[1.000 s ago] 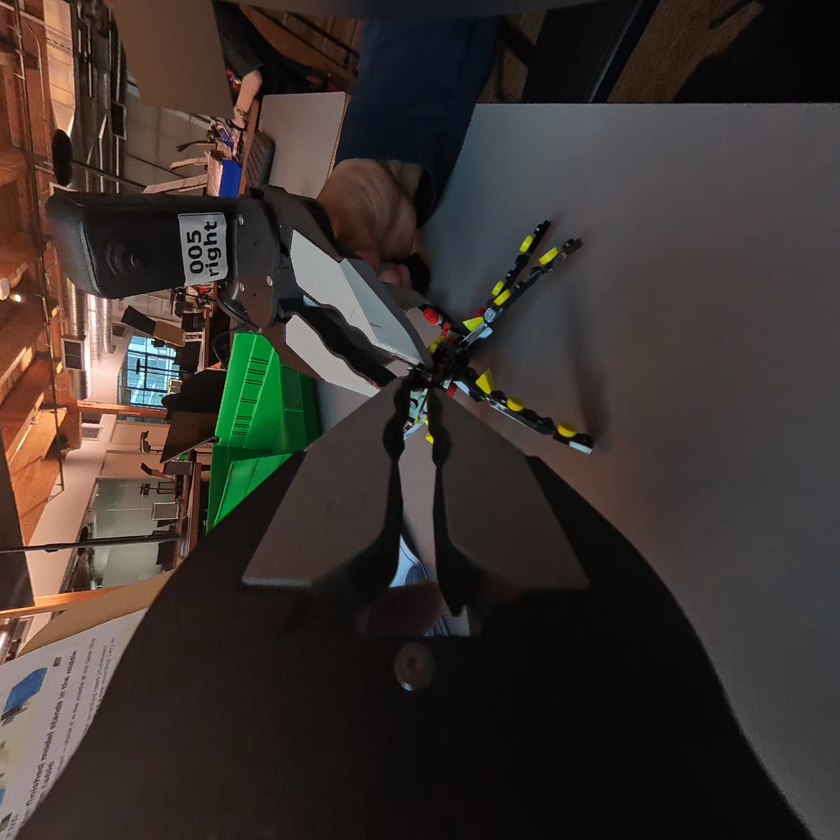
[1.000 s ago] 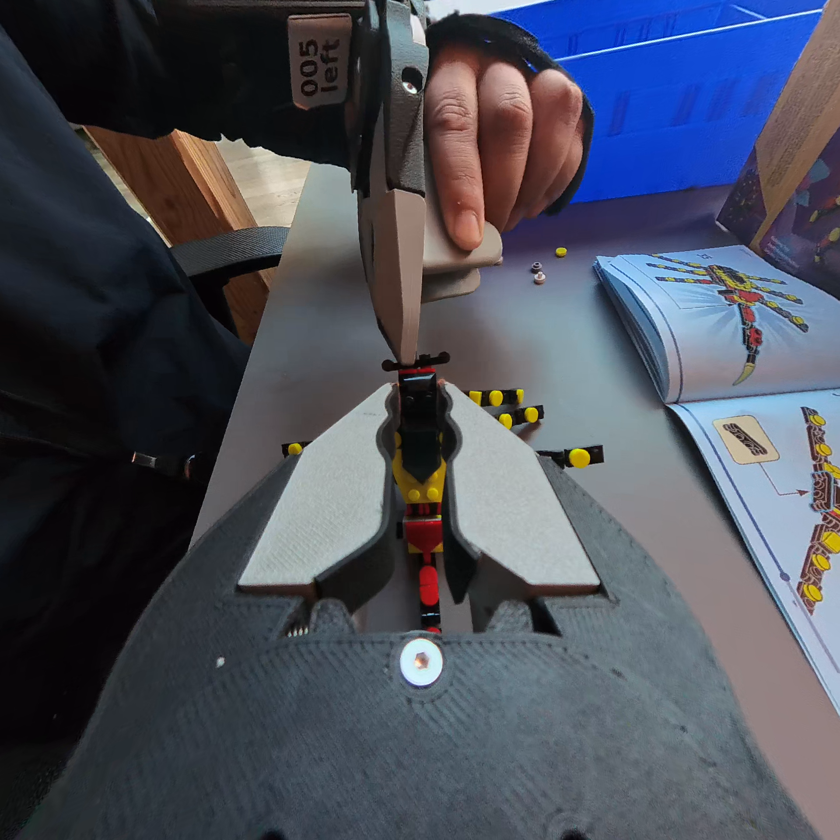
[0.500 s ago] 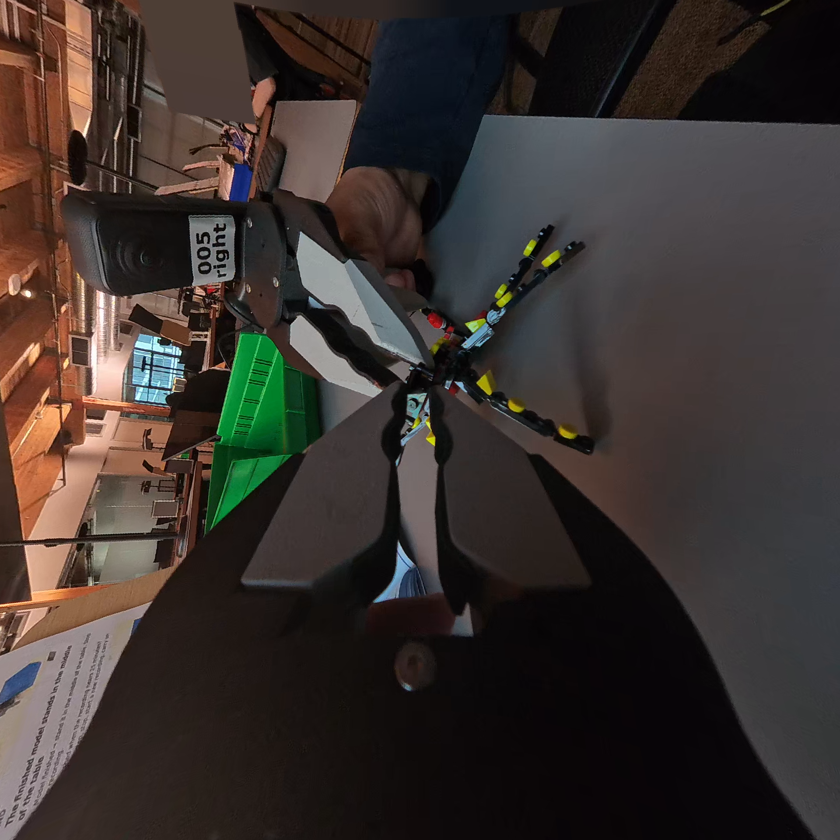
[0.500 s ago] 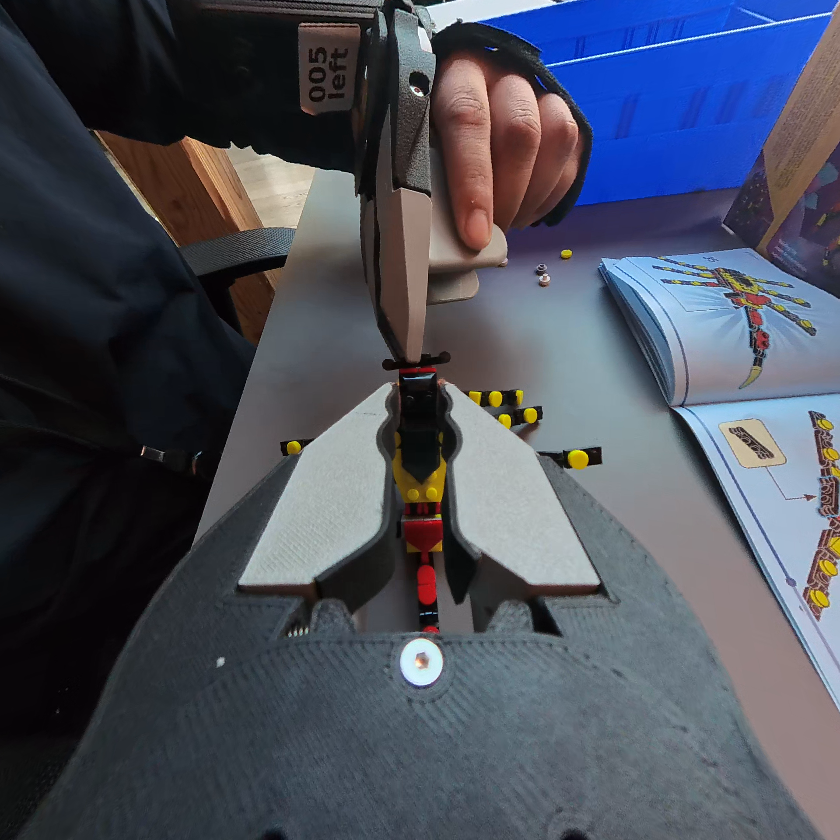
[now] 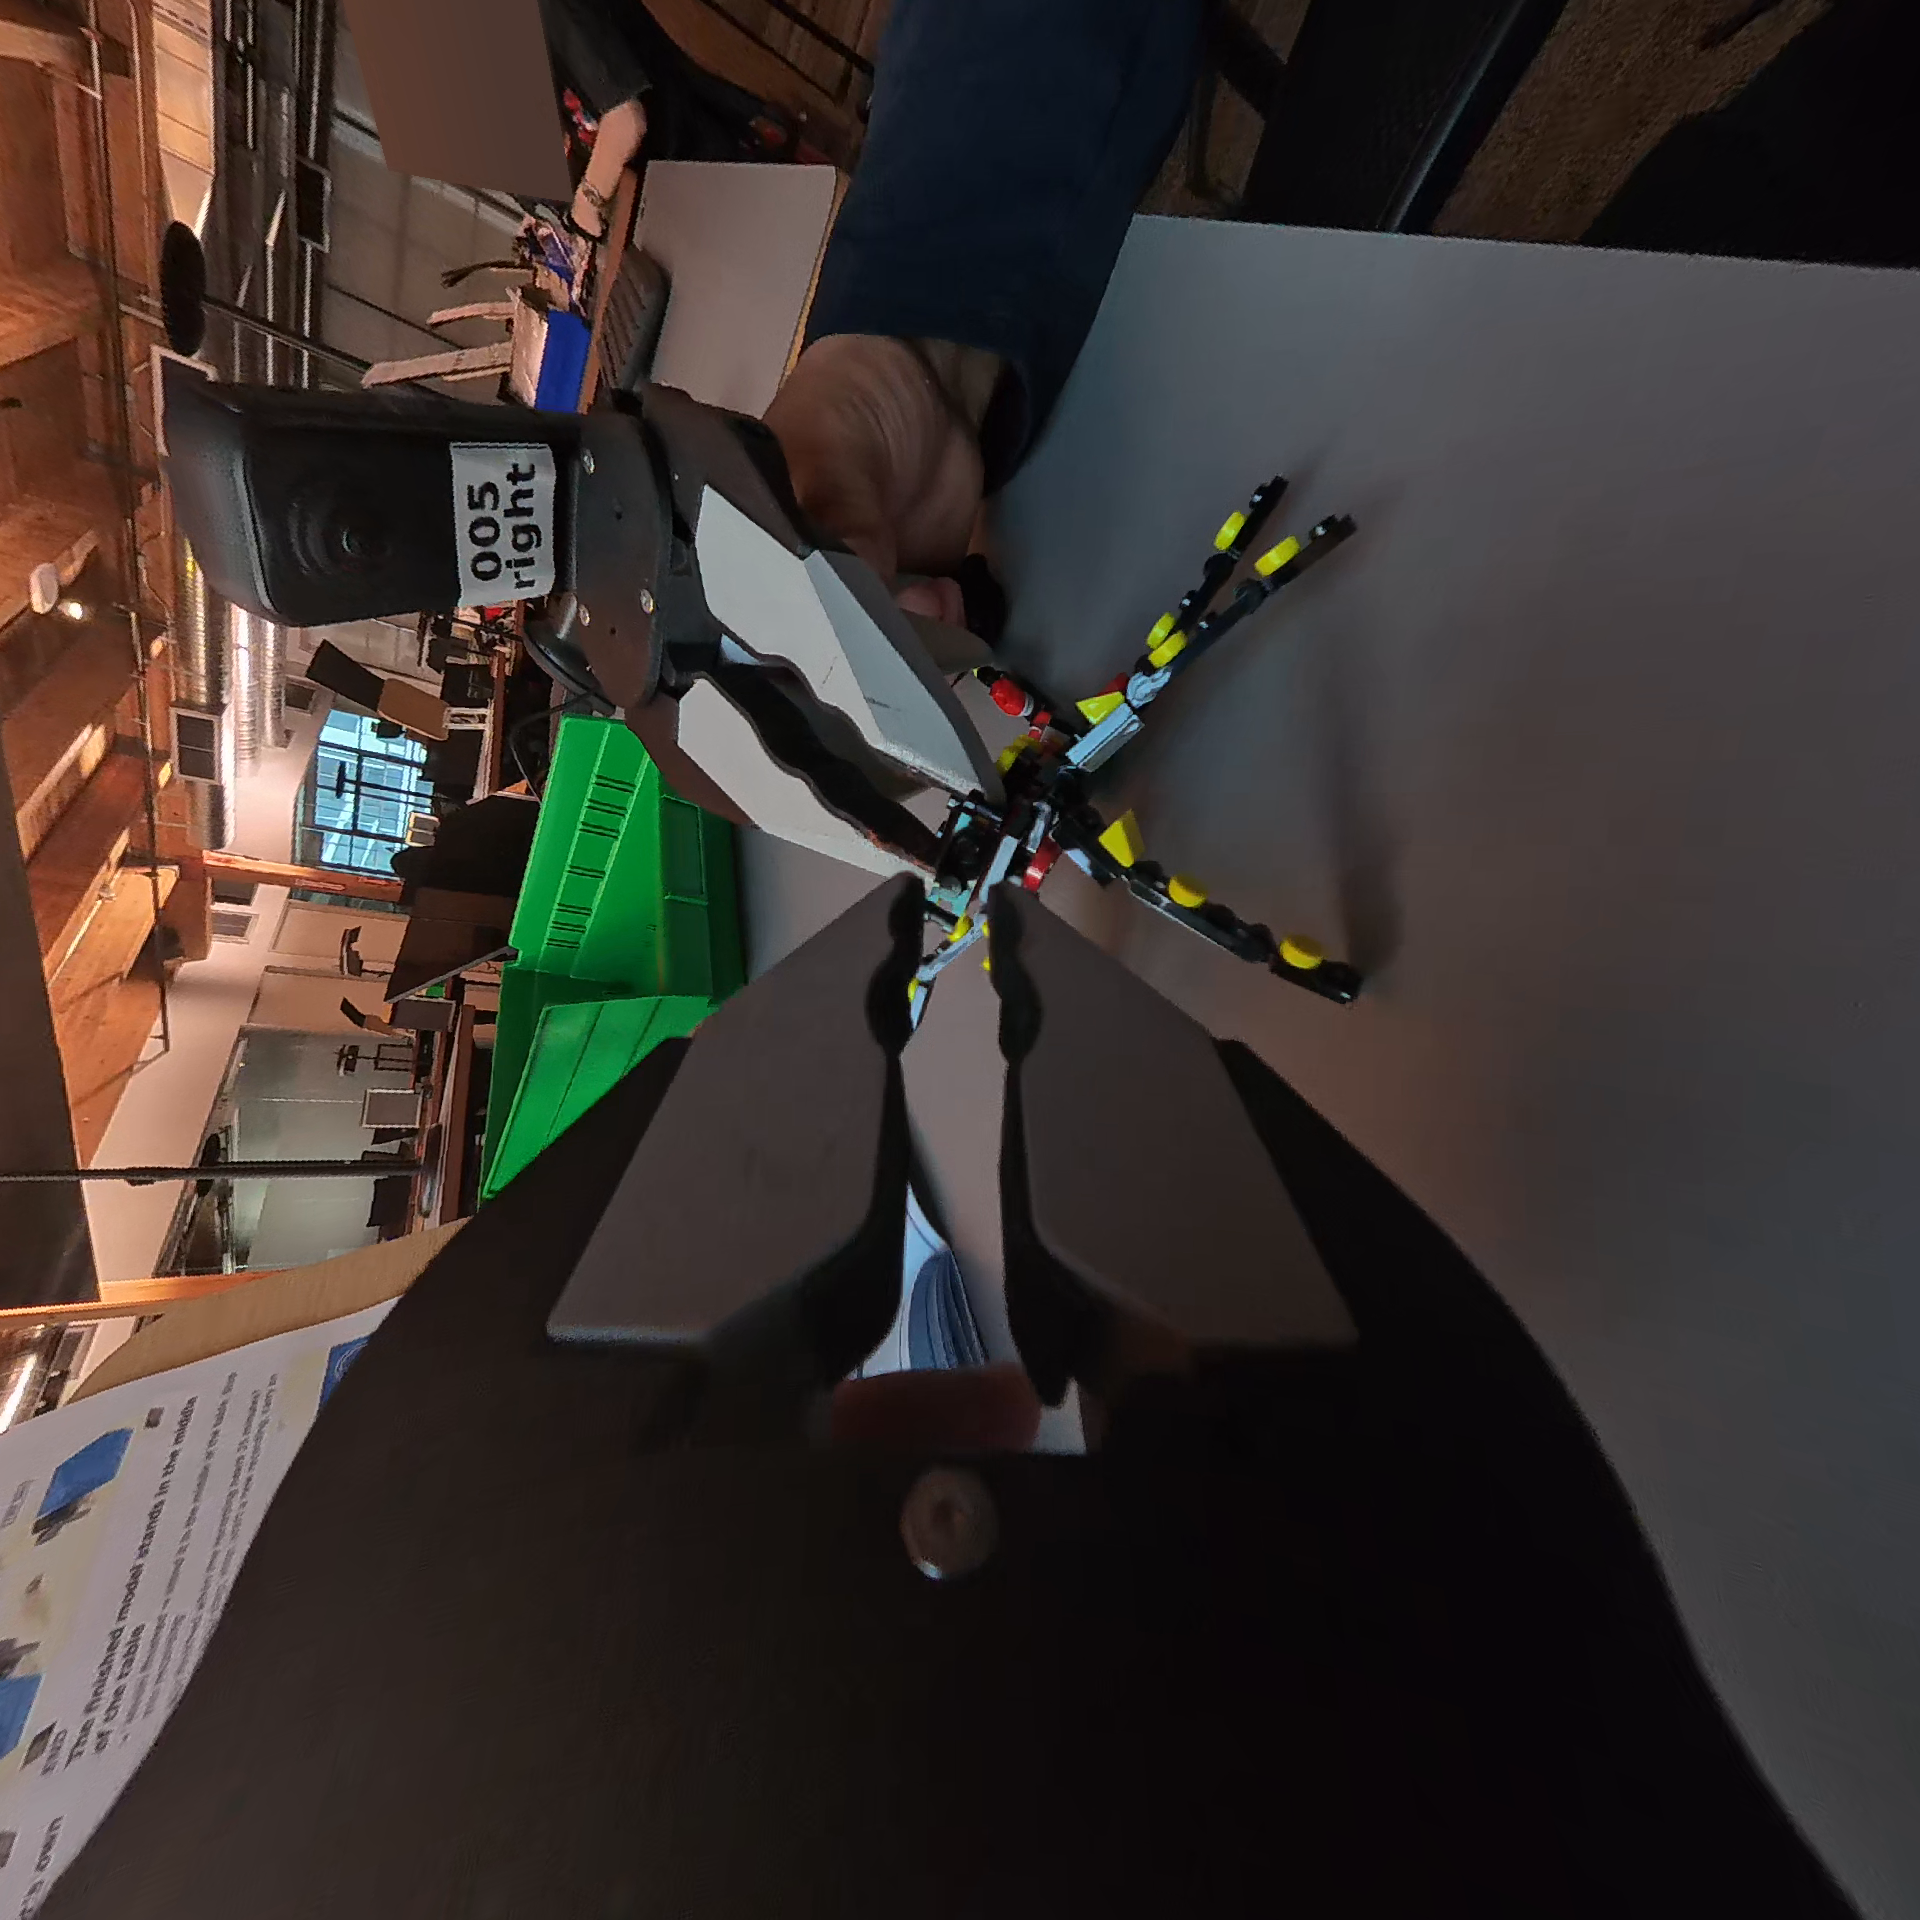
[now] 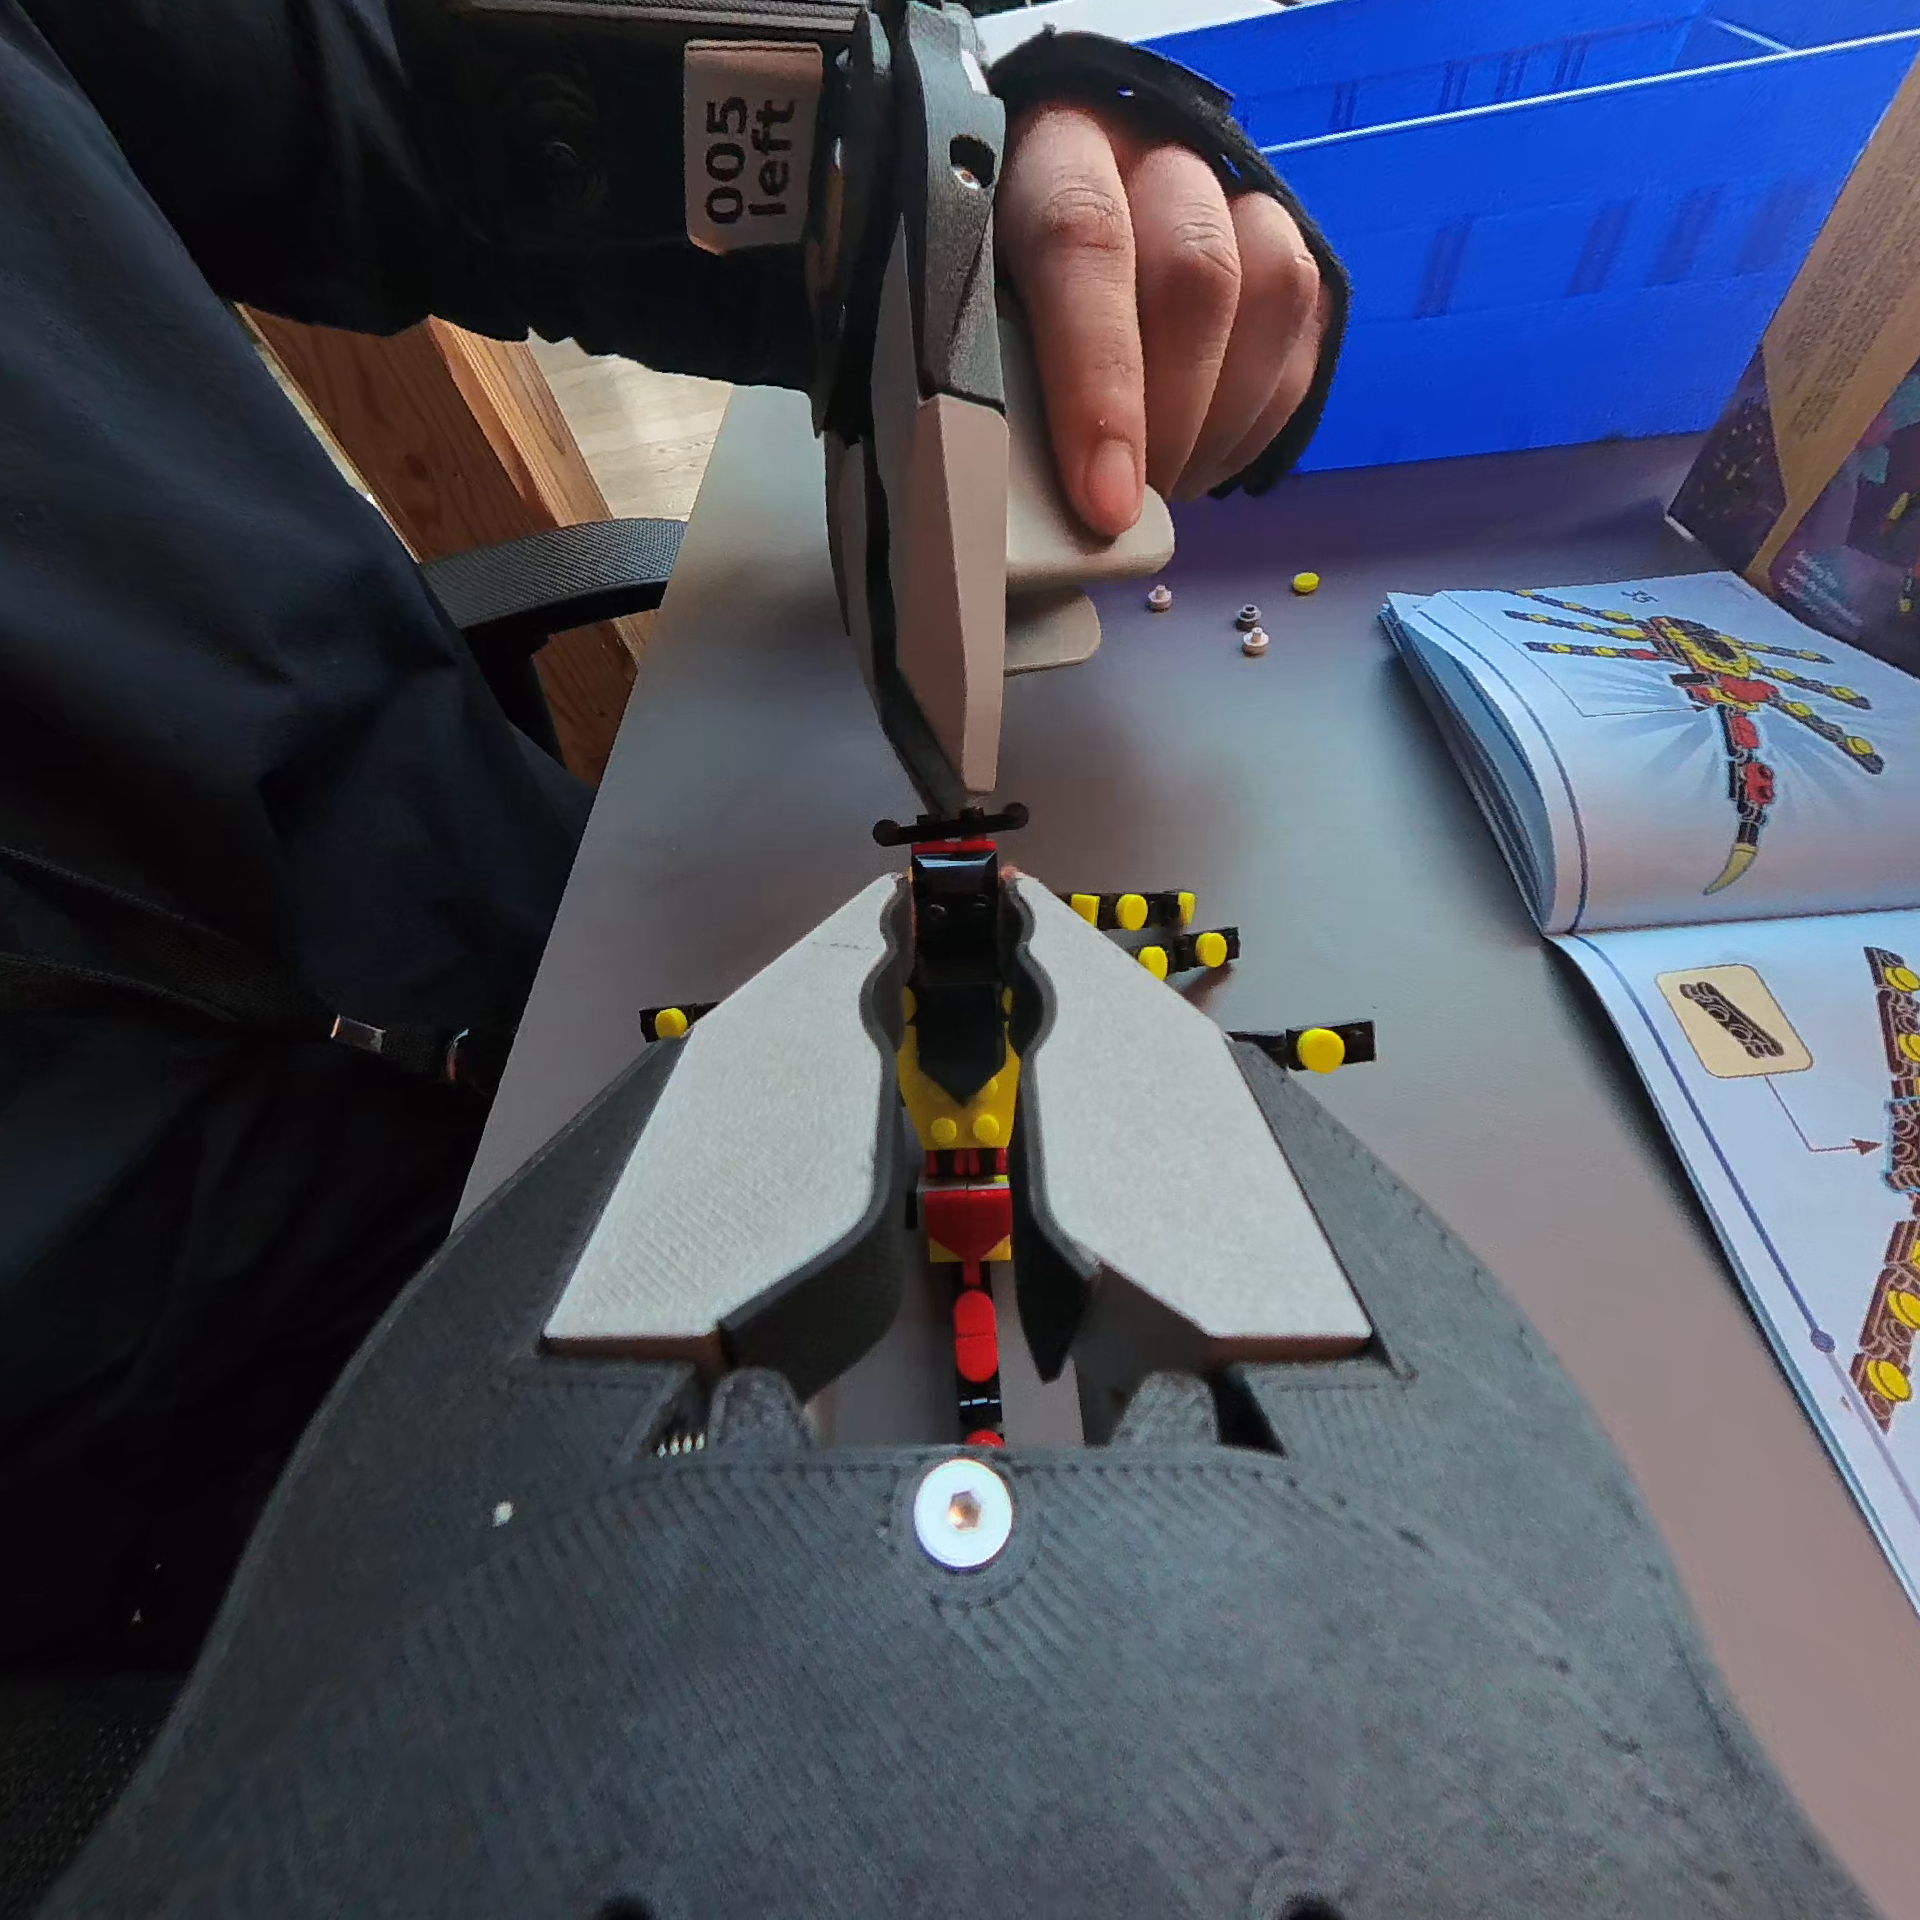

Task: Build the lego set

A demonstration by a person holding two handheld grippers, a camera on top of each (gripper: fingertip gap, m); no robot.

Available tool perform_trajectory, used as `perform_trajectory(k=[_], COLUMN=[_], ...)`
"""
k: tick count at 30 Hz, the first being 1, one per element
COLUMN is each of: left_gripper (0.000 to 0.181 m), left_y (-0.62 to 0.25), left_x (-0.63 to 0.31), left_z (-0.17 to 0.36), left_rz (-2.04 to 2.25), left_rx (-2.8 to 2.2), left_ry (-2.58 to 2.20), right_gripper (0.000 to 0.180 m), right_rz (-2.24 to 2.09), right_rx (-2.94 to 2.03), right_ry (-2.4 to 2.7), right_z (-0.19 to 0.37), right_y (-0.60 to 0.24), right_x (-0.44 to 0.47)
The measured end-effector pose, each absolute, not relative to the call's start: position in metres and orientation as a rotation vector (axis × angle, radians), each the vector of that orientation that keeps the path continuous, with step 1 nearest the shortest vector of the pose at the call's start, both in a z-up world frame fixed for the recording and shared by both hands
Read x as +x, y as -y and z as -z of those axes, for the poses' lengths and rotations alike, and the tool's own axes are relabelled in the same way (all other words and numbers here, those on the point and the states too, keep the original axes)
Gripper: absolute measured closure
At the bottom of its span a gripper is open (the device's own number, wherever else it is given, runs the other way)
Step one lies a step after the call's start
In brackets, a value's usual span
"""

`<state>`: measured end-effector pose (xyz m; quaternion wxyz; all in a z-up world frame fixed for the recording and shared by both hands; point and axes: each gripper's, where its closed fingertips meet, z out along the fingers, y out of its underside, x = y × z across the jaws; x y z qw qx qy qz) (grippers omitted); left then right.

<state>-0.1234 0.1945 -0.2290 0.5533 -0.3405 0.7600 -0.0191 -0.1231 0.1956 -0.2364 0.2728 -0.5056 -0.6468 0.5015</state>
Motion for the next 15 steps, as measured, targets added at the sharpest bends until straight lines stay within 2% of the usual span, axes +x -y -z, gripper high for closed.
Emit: perform_trajectory(k=[15], left_gripper=[0.175], left_y=[-0.1962], left_x=[-0.1202], left_z=[0.2316], left_rz=[-0.019], left_rx=[-0.755], left_ry=[-1.868], right_gripper=[0.166], right_rz=[-1.353], right_rx=[-1.360], right_ry=[1.744], right_z=[0.2365], right_y=[-0.1950], right_x=[-0.1230])
